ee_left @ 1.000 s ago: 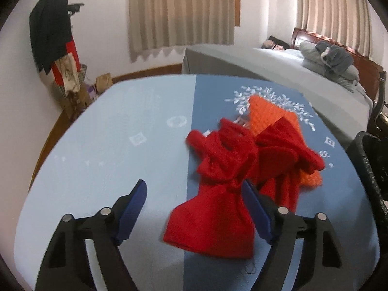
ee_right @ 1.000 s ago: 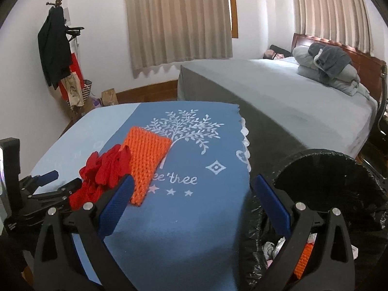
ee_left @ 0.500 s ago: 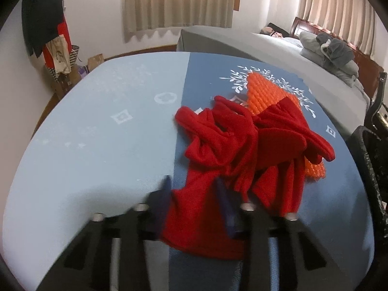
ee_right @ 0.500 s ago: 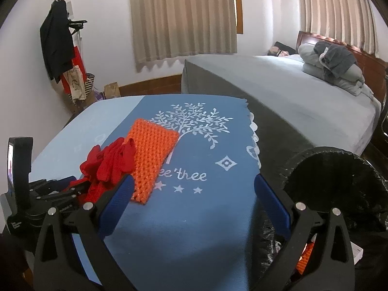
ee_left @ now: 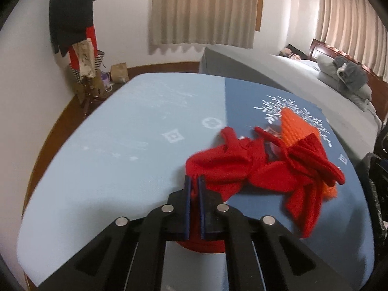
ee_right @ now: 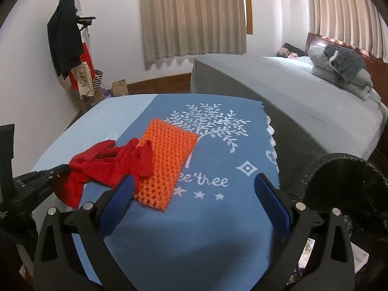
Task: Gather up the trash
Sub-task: 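Grasp a red glove by its cuff with the left tool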
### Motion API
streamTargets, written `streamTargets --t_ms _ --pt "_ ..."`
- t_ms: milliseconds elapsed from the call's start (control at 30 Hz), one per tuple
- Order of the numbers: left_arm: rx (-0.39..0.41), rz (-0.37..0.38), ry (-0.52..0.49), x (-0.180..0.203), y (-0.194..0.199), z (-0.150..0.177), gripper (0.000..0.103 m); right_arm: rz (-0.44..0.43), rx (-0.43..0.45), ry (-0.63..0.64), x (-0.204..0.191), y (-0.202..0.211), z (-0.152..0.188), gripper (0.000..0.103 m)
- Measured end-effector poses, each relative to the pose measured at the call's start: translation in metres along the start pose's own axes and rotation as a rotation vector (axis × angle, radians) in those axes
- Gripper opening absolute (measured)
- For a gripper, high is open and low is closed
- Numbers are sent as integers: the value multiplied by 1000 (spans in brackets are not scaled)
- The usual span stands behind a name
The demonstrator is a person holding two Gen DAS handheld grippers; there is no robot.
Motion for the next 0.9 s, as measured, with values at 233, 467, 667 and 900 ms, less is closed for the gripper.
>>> streamTargets --t_ms 233,467,667,900 --pt "23 68 0 -2 3 -2 39 -6 -3 11 -9 -10 -3 96" --pt "17 82 18 1 -15 -15 53 0 -2 12 -12 -14 -6 96" --pt "-3 83 4 6 -34 -23 63 1 -6 18 -14 -20 -8 96" --pt "-84 112 10 9 -54 -19 51 -7 -6 26 -18 -25 -10 96"
Point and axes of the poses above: each gripper's, at about its wrist camera, not at the fingertips, and y roughly against the way its jaws point, x to its right, z to its underside, the point moved 1 cm from there along -y, roughly the way its jaws point, and after that the axes turned 5 degrees about -y, right-handed, at the moved point
